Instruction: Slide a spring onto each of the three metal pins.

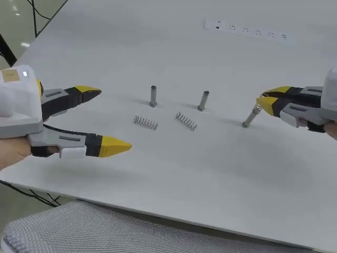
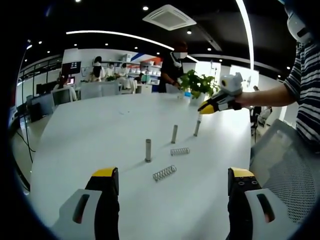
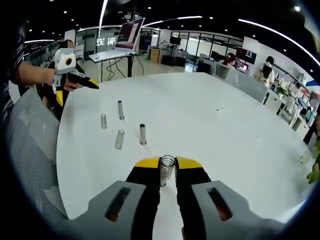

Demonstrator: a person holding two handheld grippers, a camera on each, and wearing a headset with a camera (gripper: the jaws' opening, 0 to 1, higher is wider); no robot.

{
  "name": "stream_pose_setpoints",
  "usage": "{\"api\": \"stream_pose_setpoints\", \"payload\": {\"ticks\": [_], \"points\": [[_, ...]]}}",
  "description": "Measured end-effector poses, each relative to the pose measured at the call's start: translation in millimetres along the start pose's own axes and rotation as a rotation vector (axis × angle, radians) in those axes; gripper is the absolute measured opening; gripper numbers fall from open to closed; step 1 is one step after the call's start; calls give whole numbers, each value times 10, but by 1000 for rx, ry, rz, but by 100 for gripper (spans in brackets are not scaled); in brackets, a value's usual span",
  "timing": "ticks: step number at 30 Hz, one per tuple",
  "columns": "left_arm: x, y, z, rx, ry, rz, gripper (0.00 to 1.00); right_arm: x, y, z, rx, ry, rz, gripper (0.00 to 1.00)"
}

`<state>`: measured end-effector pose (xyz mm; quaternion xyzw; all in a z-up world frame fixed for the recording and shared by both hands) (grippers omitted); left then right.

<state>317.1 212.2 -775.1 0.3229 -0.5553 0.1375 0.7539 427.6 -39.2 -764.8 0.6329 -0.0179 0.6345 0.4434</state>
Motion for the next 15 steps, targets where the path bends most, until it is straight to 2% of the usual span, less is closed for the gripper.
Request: {"api": "stream_pose_setpoints", "payload": {"ticks": [15], "points": [[-23, -6, 11, -5, 2, -7, 89, -234, -143, -23, 8, -13, -52, 12]]}}
Point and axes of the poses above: the centre of the closed fingertips' face, and the gripper's own axes: y roughly backward along the fingers, z roughly to its right, x roughly out of its top, the point moved 1 cm from there along y, roughly backward along the fingers, and after that the axes turned 4 degrees about -x, right-handed, at the moved point
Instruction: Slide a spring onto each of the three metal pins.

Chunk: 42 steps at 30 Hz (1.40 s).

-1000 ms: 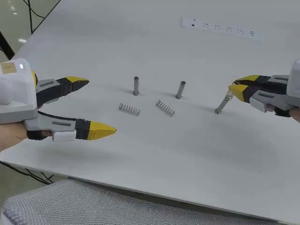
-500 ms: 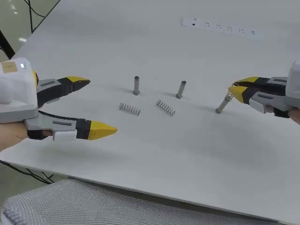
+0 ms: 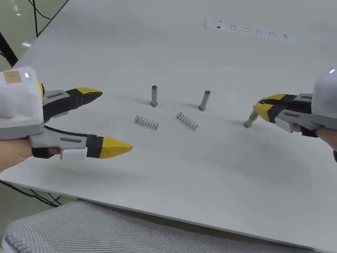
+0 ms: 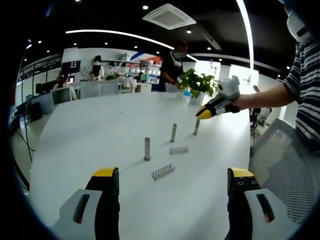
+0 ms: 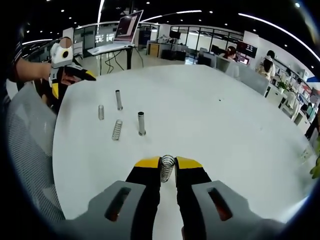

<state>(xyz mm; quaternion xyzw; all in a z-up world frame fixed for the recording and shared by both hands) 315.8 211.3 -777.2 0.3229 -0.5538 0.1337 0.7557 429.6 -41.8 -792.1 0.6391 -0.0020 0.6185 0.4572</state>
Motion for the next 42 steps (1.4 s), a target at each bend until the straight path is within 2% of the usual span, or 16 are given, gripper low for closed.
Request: {"api": "stream_pose_setpoints", "payload": {"ticks": [13, 21, 24, 29, 36, 42], "points": [[-21, 8, 9, 3, 2, -1, 89, -189, -58, 1, -2, -24, -42, 12], [-18, -5, 45, -2, 7, 4, 88, -182, -45, 7, 8, -54, -37, 13], [-6, -12, 42, -2, 7, 7, 88, -210, -58, 4, 8, -65, -51, 16], [17, -14, 36, -2, 5, 12, 88, -207, -60, -3, 2, -86, -42, 20], [6, 1, 34, -1, 5, 7, 88, -155, -31, -16, 4, -171, -11, 26], [13, -4, 39, -1, 7, 7, 88, -151, 0, -14, -4, -184, -9, 27]]}}
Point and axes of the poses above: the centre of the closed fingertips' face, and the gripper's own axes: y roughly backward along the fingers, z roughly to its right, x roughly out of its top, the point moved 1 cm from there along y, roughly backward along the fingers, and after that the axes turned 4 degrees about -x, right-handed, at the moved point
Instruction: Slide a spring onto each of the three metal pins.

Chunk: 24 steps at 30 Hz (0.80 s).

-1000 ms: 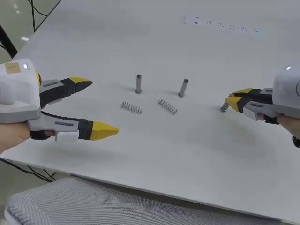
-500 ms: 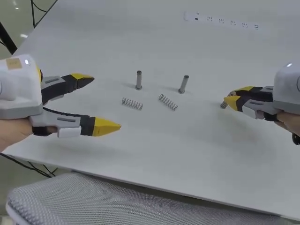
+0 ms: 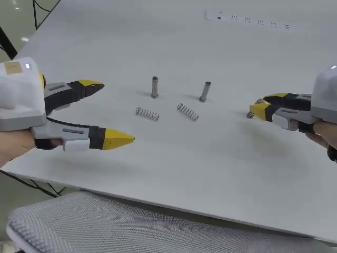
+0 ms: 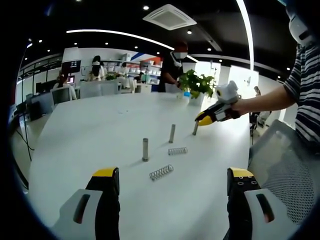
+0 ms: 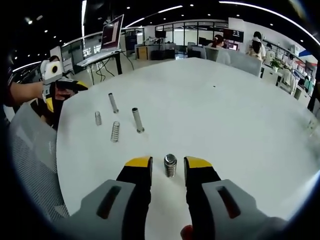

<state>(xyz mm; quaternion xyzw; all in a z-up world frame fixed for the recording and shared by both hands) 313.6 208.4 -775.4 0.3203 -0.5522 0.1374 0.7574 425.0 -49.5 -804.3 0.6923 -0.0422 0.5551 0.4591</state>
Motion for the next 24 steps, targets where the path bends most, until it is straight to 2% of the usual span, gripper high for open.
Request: {"api": "stream_pose_setpoints", "payload": {"ticks": [6, 9, 18, 20, 24], "points": [[6, -11, 9, -3, 0, -2, 88, 30, 64, -37, 1, -17, 17, 28], [5, -16, 15, -5, 0, -4, 88, 21, 95, -47, 2, -50, 26, 28], [7, -3, 7, -2, 1, -5, 87, -87, 187, -62, -12, -101, 14, 30], [8, -4, 4, -2, 3, -5, 87, -124, 202, -83, 0, -130, 10, 30], [13, -13, 4, -6, 0, -6, 87, -187, 223, -122, 7, -136, -3, 29]]}}
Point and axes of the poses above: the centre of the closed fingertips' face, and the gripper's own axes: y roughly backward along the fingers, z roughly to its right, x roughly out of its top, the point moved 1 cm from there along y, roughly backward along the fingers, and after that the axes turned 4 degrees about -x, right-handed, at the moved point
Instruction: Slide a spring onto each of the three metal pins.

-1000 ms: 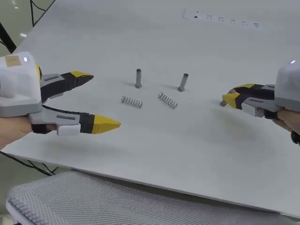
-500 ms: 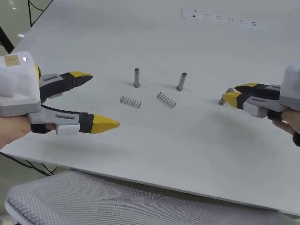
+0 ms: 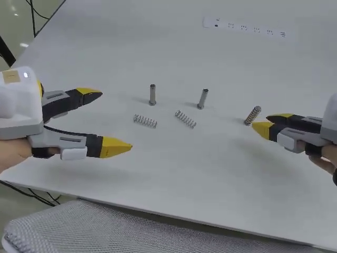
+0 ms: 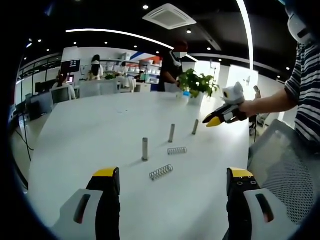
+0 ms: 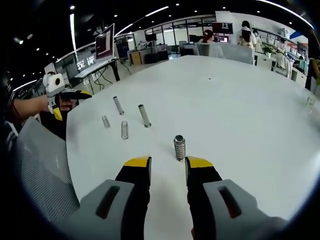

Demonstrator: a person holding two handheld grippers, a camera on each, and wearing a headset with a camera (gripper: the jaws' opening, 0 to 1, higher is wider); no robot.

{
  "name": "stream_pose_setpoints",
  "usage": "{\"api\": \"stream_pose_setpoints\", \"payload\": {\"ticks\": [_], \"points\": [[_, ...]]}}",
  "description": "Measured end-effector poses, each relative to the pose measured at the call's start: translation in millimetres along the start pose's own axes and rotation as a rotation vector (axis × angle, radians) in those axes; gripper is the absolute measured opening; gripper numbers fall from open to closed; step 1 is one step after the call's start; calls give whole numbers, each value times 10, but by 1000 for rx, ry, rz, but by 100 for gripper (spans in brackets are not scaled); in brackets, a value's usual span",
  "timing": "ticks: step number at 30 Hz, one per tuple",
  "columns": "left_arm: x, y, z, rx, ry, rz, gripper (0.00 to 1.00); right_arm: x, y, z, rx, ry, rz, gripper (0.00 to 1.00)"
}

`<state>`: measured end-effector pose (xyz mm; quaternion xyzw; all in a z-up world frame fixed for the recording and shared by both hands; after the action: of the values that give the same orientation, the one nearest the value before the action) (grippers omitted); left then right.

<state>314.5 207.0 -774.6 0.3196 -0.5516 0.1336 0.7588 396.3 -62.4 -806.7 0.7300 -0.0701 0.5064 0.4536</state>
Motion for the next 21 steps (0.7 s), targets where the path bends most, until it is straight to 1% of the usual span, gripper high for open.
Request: {"api": "stream_pose_setpoints", "payload": {"ticks": [7, 10, 15, 21], "points": [[10, -19, -12, -4, -3, 2, 88, -67, 35, -73, 23, -10, -15, 29], [12, -24, -19, -5, -4, 1, 88, -93, 51, -147, 36, -7, -21, 29], [5, -27, -23, -8, -6, -2, 88, -120, 41, -291, 57, 24, -38, 29], [1, -14, -24, -5, -6, 1, 87, -100, -11, -413, 75, 36, -51, 29]]}}
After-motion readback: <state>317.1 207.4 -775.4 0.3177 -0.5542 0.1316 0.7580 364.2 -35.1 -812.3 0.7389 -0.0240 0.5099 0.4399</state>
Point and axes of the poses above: the centre of the closed fingertips' face, and the gripper's own axes: y roughly backward along the fingers, z roughly to its right, x roughly out of its top, the point moved 1 cm from there along y, roughly backward along the fingers, and after that the axes turned 4 degrees about -x, right-handed, at the moved point
